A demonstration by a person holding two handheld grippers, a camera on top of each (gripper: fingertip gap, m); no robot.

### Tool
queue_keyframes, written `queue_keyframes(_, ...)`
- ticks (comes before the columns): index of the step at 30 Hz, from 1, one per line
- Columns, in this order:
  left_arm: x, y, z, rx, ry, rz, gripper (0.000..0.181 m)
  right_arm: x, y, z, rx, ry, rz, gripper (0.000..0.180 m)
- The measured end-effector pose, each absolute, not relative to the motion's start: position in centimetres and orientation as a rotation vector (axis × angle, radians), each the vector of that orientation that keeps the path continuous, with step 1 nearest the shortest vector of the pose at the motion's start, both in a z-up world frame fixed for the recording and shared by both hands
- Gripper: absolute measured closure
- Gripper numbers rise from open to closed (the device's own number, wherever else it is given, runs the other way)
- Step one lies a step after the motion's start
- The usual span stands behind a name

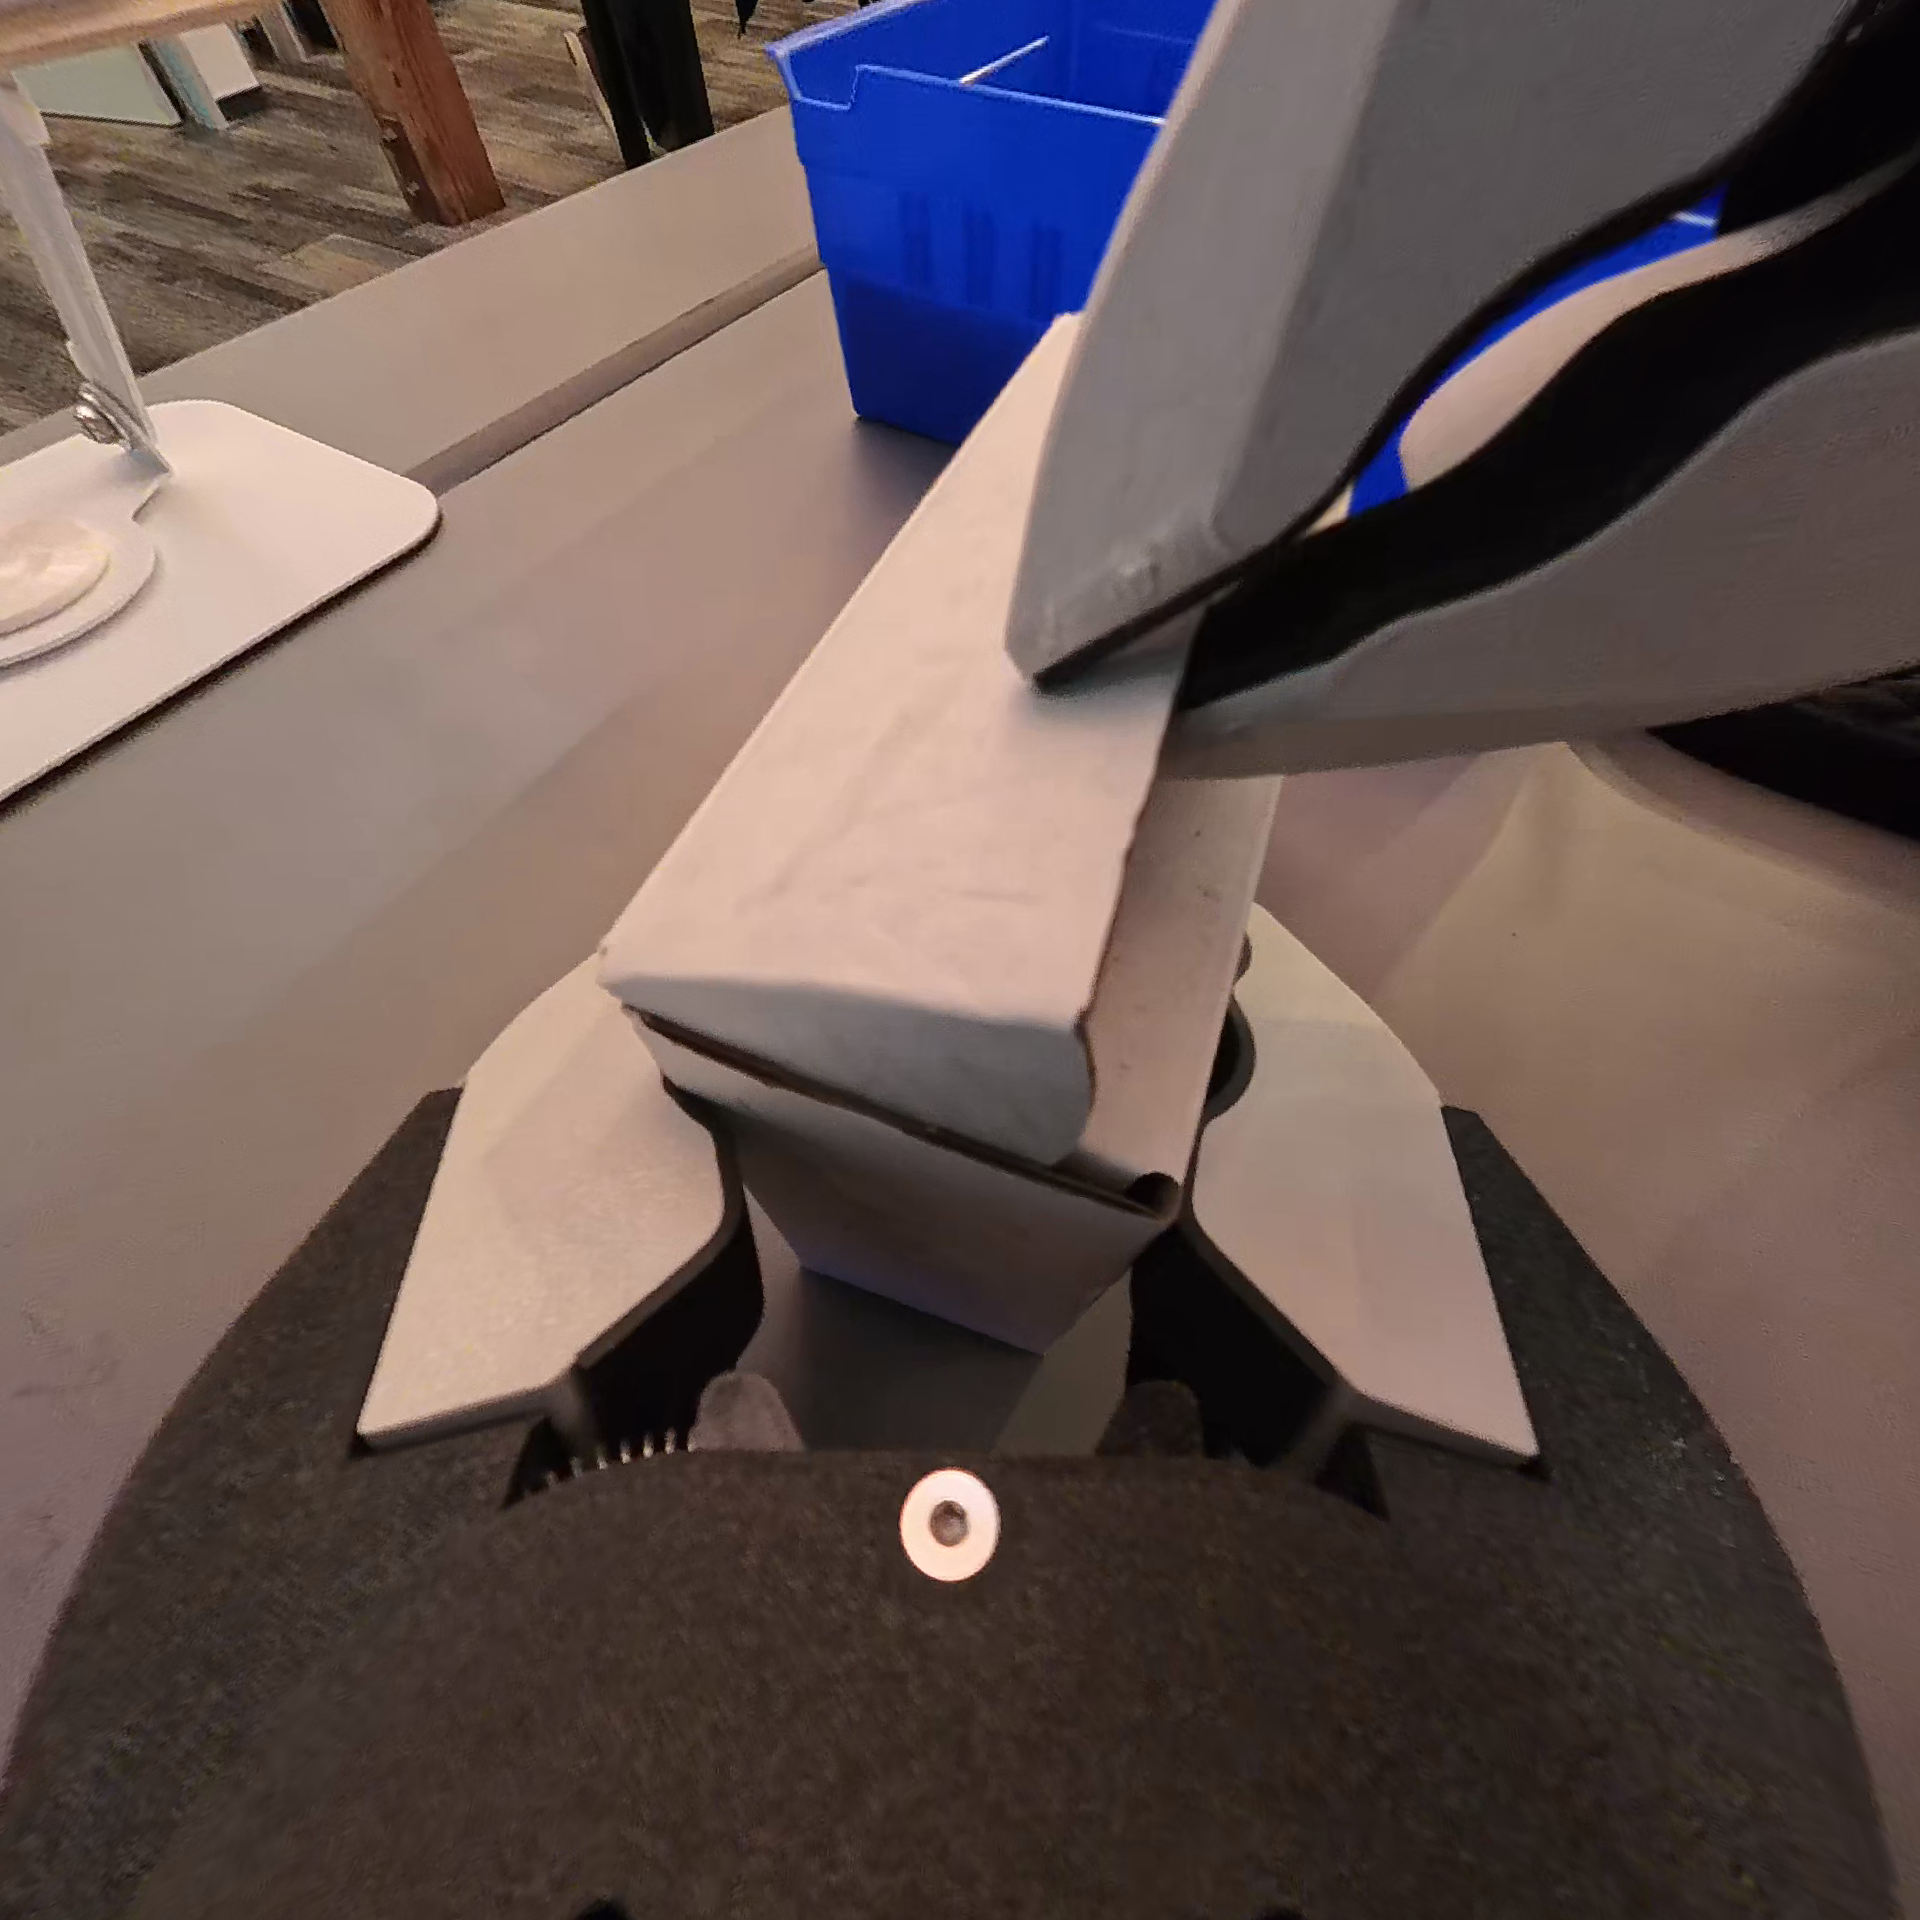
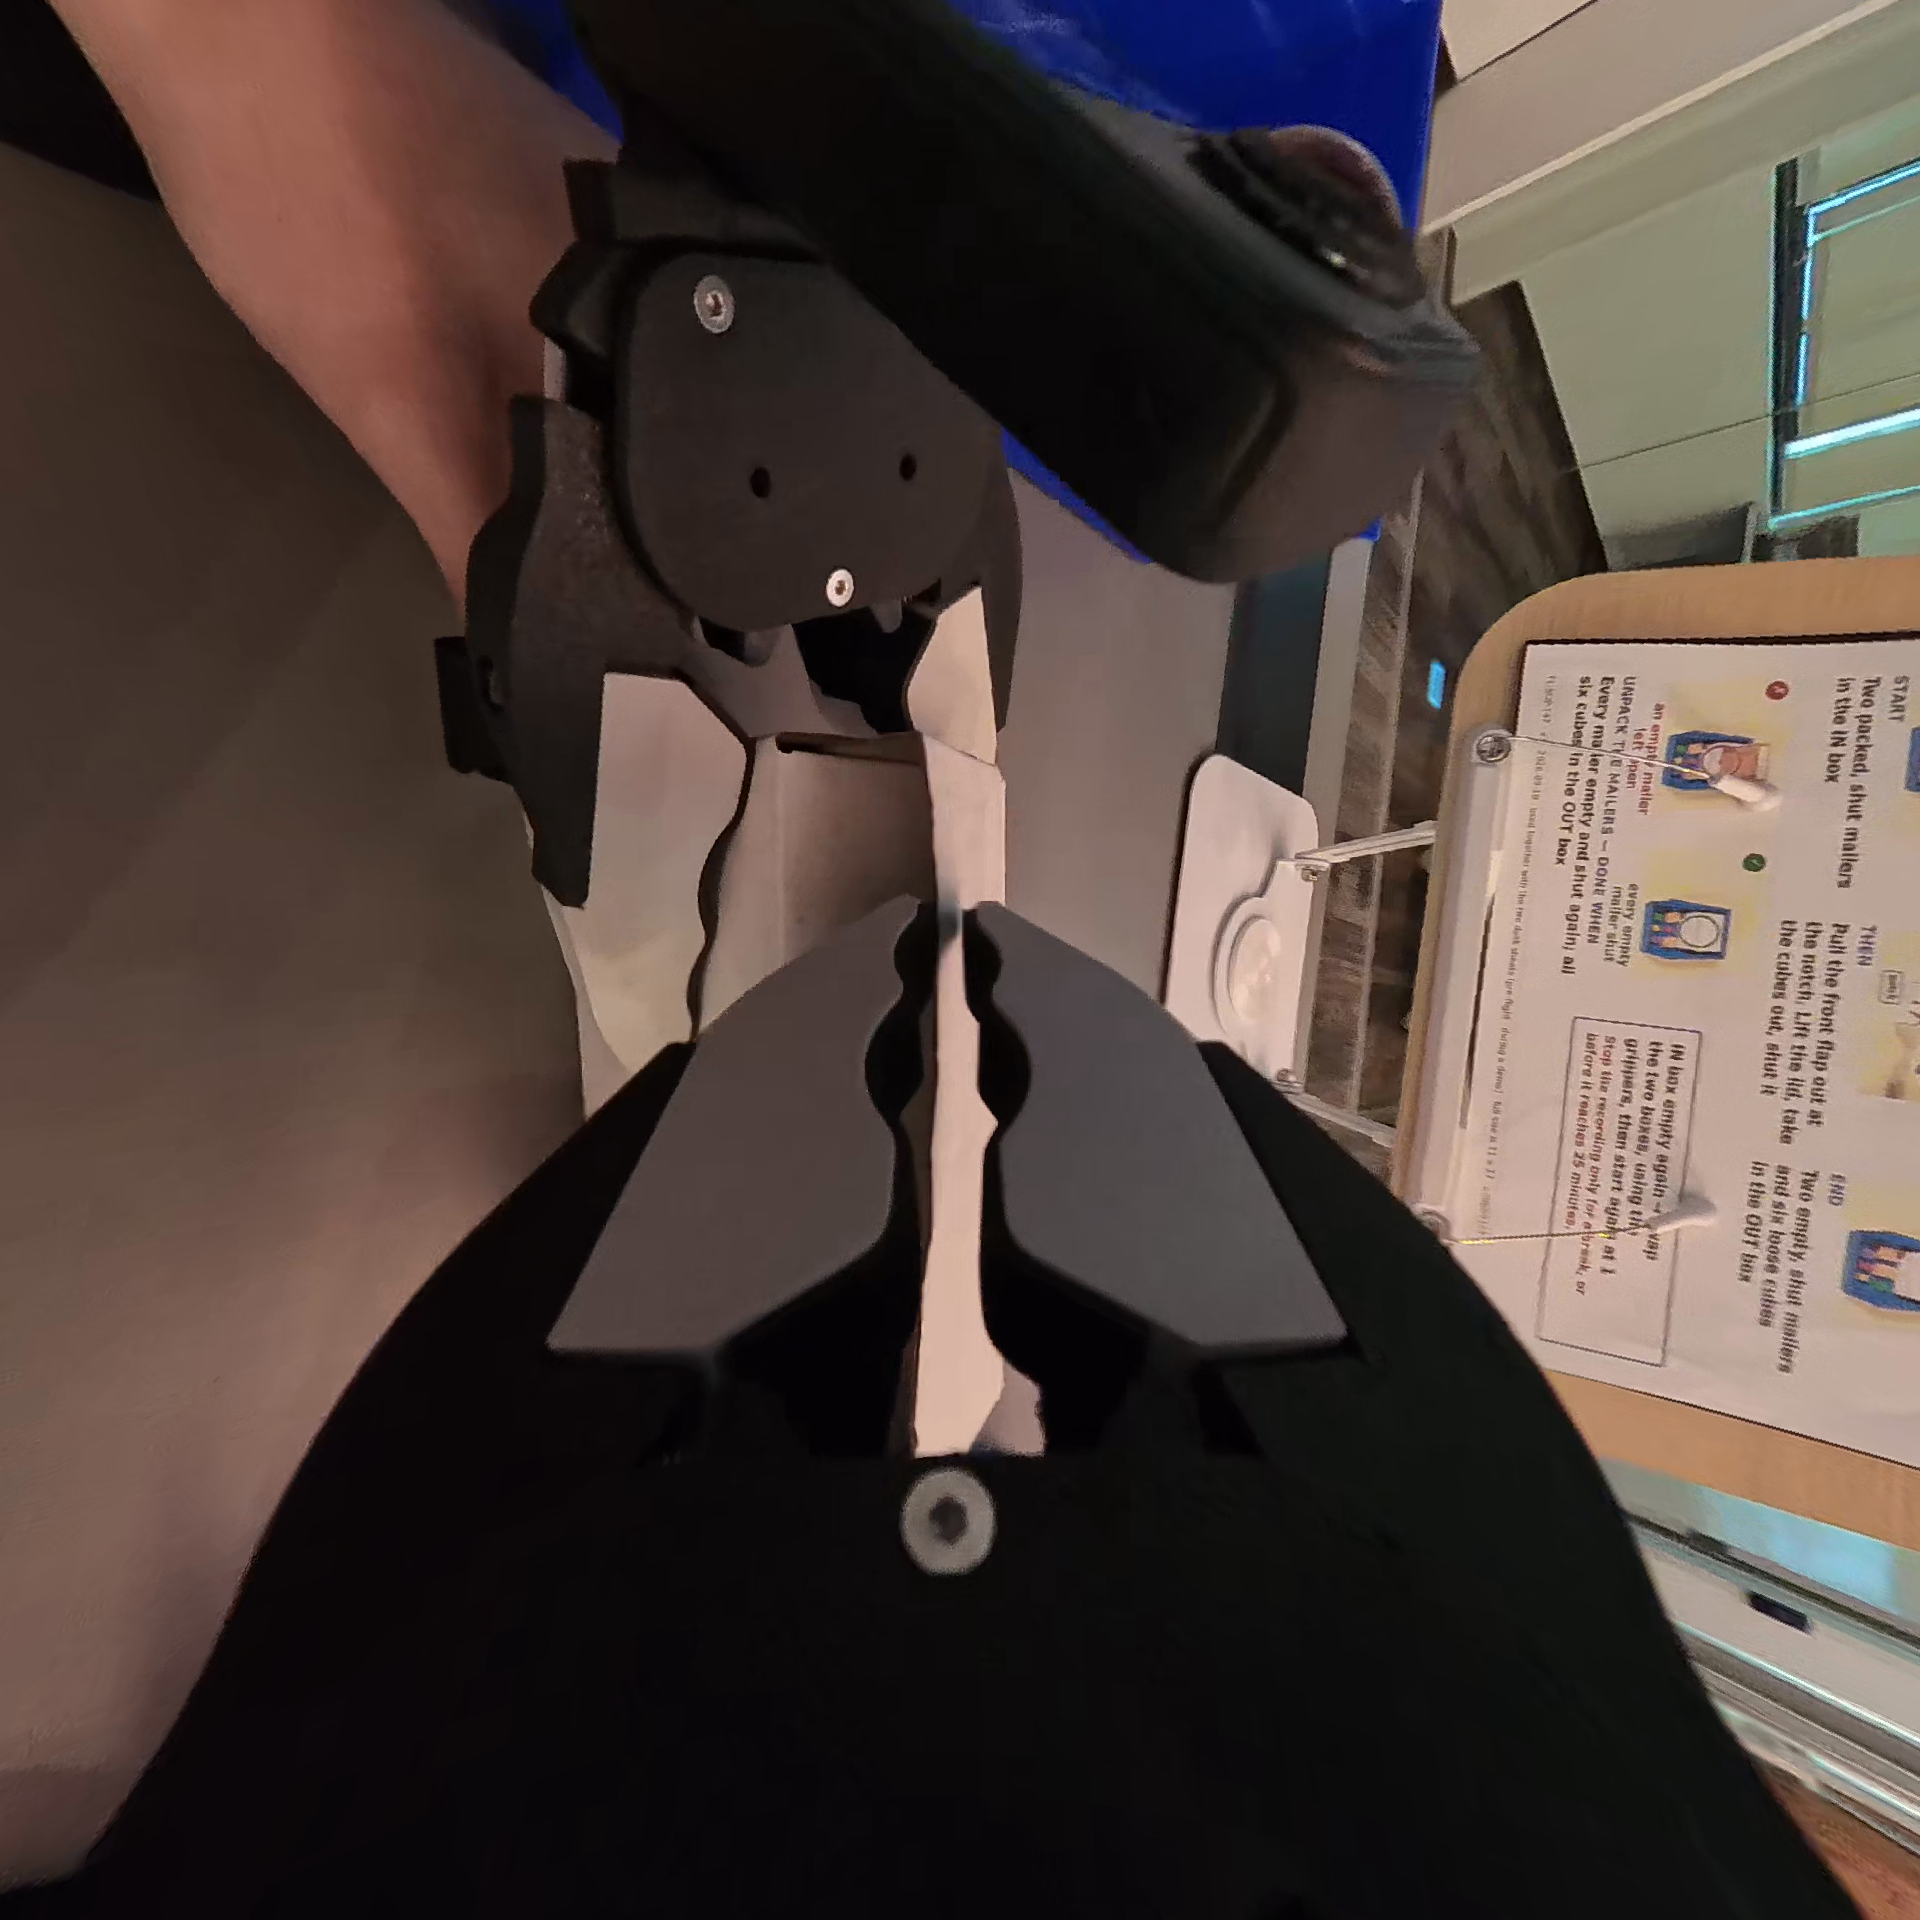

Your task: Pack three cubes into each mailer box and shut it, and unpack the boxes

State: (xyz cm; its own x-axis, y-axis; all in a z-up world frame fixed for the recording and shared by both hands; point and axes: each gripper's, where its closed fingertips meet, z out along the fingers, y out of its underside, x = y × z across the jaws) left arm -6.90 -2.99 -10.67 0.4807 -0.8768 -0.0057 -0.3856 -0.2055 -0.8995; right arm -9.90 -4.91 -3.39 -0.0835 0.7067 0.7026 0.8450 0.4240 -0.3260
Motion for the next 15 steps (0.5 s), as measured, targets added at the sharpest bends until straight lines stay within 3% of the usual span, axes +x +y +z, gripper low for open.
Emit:
queue_keyframes(1,-6.9,-3.0,-10.7,-1.792,1.072,-0.659,0.089,-9.8,-4.9,-3.3,-1.343,-1.828,-0.179,0.17)
queue_keyframes(7,-7.0,-3.2,-10.7,-1.795,1.077,-0.673,0.088,-4.2,-3.6,-4.4,-1.529,-1.85,-0.275,0.159)
queue_keyframes(15,-7.0,-3.2,-10.7,-1.791,1.093,-0.641,0.089,-4.1,-3.4,-4.0,-1.559,-1.831,-0.252,0.171)
